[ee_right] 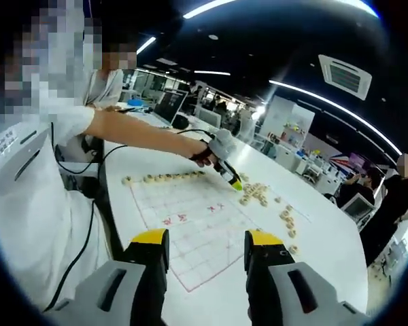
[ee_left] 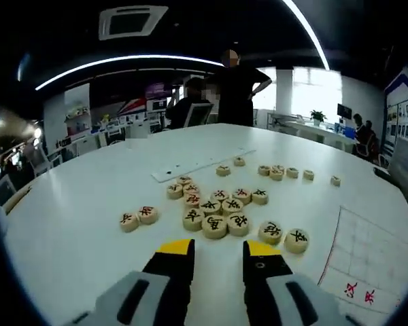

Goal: Pick up the chess pieces one by one and place each piece onto its starting position on the chessboard, setting the pieces on their correct points until all the chess pieces are arranged in the starting layout

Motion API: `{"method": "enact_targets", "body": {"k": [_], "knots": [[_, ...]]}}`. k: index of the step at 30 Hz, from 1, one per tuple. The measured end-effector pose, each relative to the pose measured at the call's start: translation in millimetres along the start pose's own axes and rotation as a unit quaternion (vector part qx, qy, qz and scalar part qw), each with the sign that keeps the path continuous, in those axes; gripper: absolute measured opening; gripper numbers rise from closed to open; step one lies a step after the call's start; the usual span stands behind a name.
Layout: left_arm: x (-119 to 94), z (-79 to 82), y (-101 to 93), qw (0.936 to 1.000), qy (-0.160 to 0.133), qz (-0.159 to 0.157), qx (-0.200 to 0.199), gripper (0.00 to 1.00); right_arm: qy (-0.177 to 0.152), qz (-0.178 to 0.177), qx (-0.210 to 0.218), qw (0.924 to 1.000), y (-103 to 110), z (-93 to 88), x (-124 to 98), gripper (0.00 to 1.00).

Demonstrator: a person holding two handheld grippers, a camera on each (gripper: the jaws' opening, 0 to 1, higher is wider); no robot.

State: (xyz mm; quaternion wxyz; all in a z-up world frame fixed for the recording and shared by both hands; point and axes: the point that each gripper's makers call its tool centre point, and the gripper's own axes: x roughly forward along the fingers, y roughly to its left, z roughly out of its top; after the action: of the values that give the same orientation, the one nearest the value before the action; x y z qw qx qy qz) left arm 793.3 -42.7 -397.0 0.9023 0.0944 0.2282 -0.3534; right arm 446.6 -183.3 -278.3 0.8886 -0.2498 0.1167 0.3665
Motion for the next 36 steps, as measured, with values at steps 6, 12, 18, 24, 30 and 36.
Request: {"method": "enact_targets", "body": {"k": [6, 12, 18, 24, 30, 36], "knots": [[12.0, 6.3, 5.2, 0.9999, 0.004, 0.002, -0.012, 0.30, 0.004, 0.004, -0.002, 1.0000, 1.1, -1.9, 2.9, 0.45], [22.8, 2.3, 6.0, 0.9996, 0.010, 0.005, -0.026, 0.29, 0.012, 0.009, -0.007, 0.9999, 4.2, -6.7, 4.0, 0.45], [19.6, 4.0, 8.5, 0.9999, 0.009, 0.012, -0.006, 0.19, 0.006, 0.008, -0.008, 0.9999, 3.9, -0.8, 3.9, 0.45], [0.9, 7.6, 5.9, 1.0000, 0.008, 0.004, 0.004, 0.19, 0.008, 0.008, -0.011, 0.9999, 5.5, -0.9, 4.0, 0.45], [-39.4, 8.6, 4.7, 0.9996, 0.004, -0.009, 0.025, 0.19, 0.003, 0.007, -0.014, 0.9999, 6.8, 6.0, 5.3, 0.45], [-90.7, 1.3, -7.3, 0.9979, -0.032, -0.044, 0.034, 0.19, 0.006, 0.015, -0.022, 0.9996, 12.1, 8.1, 11.4, 0.45]]}}
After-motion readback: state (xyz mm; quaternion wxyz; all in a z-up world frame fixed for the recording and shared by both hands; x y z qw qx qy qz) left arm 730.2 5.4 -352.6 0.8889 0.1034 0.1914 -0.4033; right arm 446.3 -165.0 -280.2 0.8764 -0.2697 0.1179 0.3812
